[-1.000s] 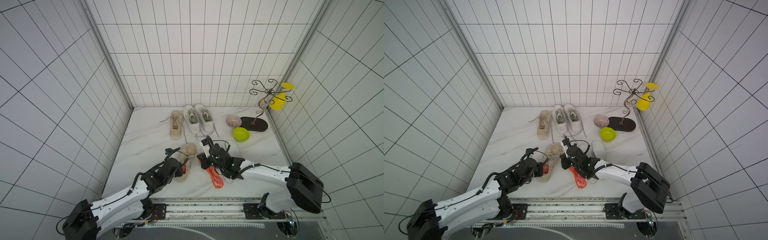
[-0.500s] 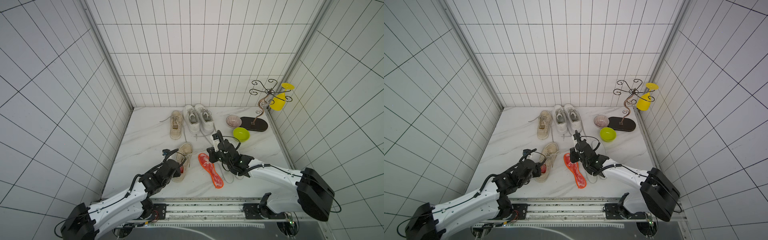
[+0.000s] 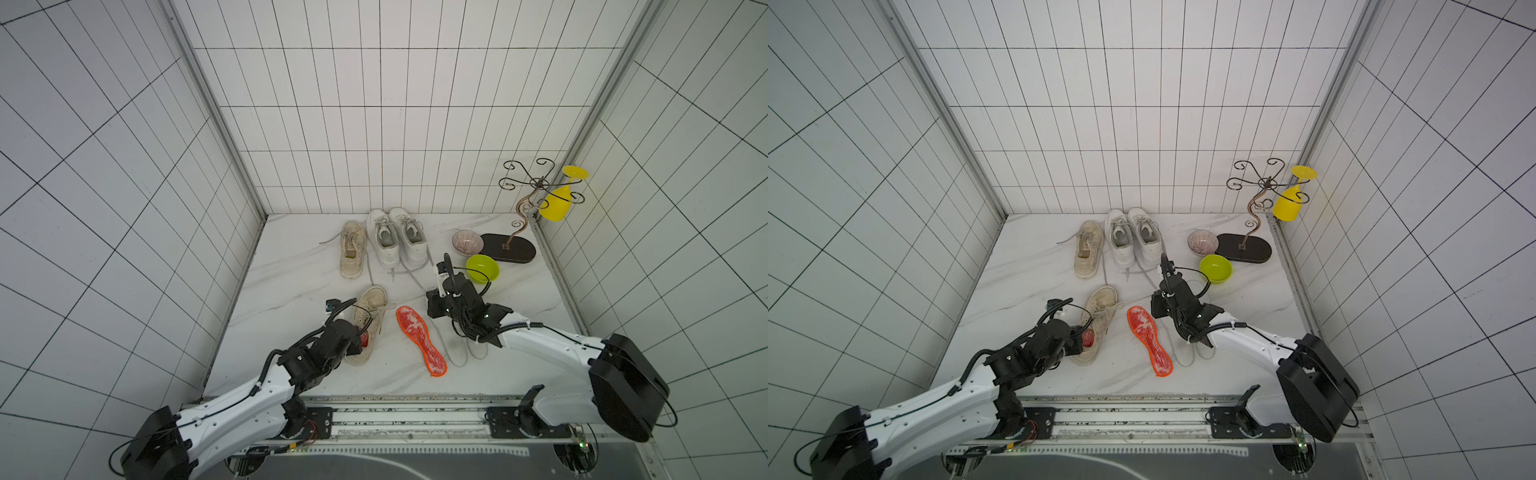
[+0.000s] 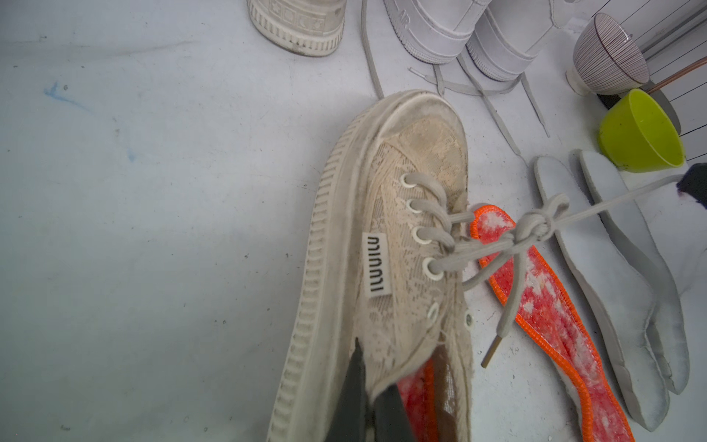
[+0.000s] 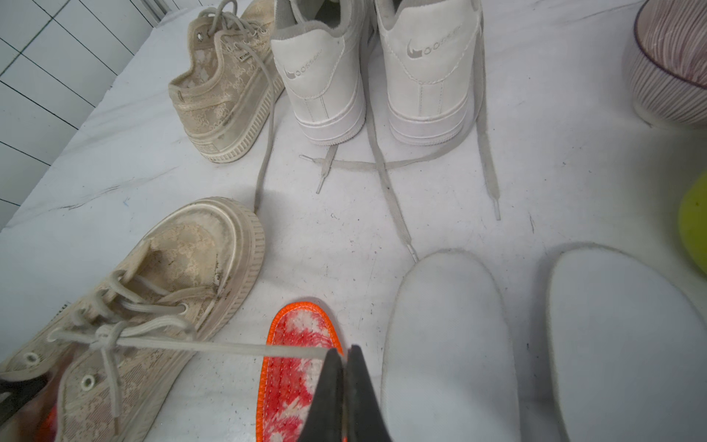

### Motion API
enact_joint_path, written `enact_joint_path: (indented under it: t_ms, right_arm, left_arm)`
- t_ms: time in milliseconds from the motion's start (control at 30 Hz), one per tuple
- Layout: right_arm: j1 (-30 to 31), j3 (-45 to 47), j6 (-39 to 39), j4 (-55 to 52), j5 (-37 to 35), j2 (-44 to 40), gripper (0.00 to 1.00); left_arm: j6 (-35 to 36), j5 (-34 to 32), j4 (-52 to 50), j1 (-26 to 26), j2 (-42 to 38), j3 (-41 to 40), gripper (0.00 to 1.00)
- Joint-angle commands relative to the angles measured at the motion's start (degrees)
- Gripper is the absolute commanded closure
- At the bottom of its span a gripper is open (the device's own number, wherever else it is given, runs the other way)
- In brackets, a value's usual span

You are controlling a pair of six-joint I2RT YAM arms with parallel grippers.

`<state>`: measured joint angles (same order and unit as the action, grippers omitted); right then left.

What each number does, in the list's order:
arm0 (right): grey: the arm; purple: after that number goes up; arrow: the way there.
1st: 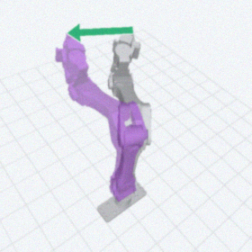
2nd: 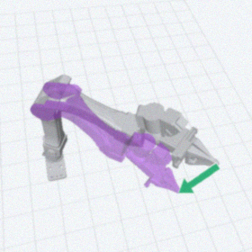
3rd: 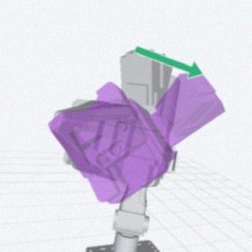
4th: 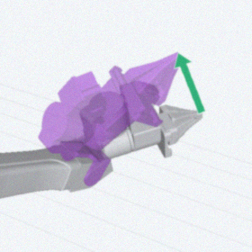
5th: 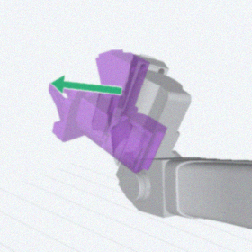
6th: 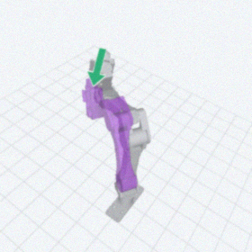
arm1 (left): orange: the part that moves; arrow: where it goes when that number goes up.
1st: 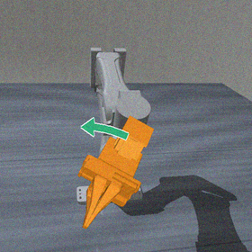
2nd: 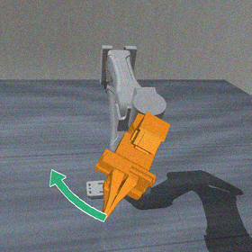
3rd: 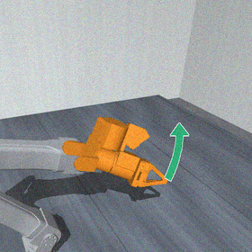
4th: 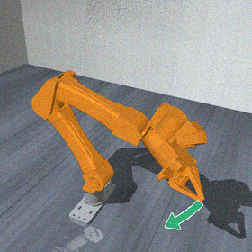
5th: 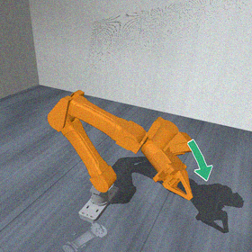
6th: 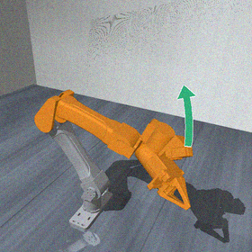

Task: Remove the insole from the shoe
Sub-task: Untie the shoelace on the shoe.

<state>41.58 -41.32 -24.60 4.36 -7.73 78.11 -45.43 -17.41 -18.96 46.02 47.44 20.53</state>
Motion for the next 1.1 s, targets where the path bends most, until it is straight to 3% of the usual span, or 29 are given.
enact_joint_path:
  t_ms: [0, 133, 200, 433, 500, 600, 700, 1067]
  right_arm:
    - [-2.54, -0.77, -1.75, -3.76, -7.30, 0.56, 0.99]
    - [-4.26, 1.14, -0.71, -2.46, -6.64, -2.47, 1.00]
    - [-4.29, 1.66, 0.73, -0.31, -2.18, -2.91, 1.00]
    - [-2.49, -1.89, 1.70, 2.42, 7.71, 3.45, 0.90]
    - [-1.37, -3.95, 2.53, 1.67, 7.62, 5.09, 0.80]
    - [1.94, -5.65, 5.01, 1.28, 4.47, 5.42, 0.56]
    - [4.30, -6.57, 7.37, 0.65, 3.41, 4.76, 0.47]
    - [10.09, -4.20, 9.25, 6.24, 17.75, 3.58, 0.48]
  left_arm:
    - [-0.34, -1.96, 1.96, -0.48, -0.74, 0.75, 1.00]
    - [-0.49, -2.37, 2.44, -0.41, -2.58, -0.45, 1.00]
    - [-0.29, -1.99, 4.59, -0.46, -3.15, -1.73, 1.00]
    - [0.67, 1.22, 6.60, -0.49, -1.71, -0.86, 1.00]
    - [0.70, 1.74, 5.98, -0.49, -0.98, -0.26, 1.00]
    - [0.47, 1.84, 5.09, -0.43, -0.01, 0.34, 1.00]
    - [0.12, 1.64, 4.95, -0.44, 0.35, 0.47, 1.00]
    - [0.34, 1.59, 6.13, -0.46, 1.02, 1.09, 1.00]
